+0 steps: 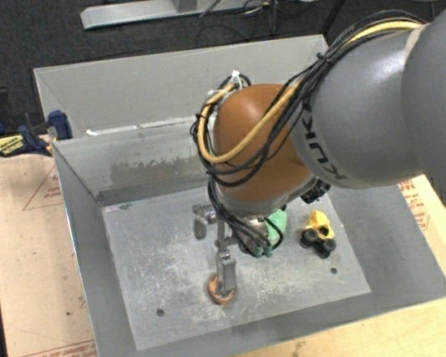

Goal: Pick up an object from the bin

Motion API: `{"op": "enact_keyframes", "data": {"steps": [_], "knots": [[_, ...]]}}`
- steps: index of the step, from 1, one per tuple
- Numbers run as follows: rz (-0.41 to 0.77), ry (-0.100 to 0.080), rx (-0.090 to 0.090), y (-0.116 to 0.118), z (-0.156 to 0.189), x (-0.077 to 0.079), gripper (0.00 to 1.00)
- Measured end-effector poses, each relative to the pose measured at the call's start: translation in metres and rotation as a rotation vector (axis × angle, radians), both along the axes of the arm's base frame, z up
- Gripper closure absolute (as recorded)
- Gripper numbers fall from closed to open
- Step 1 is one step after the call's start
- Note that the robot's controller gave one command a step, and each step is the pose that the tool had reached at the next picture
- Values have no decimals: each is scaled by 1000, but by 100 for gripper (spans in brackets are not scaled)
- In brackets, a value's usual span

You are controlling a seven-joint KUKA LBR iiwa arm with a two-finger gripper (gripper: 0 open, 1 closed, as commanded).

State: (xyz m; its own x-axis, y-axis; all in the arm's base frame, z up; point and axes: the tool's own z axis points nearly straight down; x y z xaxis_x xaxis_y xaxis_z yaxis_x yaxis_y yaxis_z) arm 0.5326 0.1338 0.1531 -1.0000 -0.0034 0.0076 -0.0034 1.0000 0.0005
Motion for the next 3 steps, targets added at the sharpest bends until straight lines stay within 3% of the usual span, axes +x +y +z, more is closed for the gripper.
{"op": "enact_keyframes", "data": {"steps": [1,2,3], "knots": [[-3,-7,1,-1,4,2,0],[52,-8,3,-36,2,10,0],[88,-15,0,-65,-46,-10,0]]}}
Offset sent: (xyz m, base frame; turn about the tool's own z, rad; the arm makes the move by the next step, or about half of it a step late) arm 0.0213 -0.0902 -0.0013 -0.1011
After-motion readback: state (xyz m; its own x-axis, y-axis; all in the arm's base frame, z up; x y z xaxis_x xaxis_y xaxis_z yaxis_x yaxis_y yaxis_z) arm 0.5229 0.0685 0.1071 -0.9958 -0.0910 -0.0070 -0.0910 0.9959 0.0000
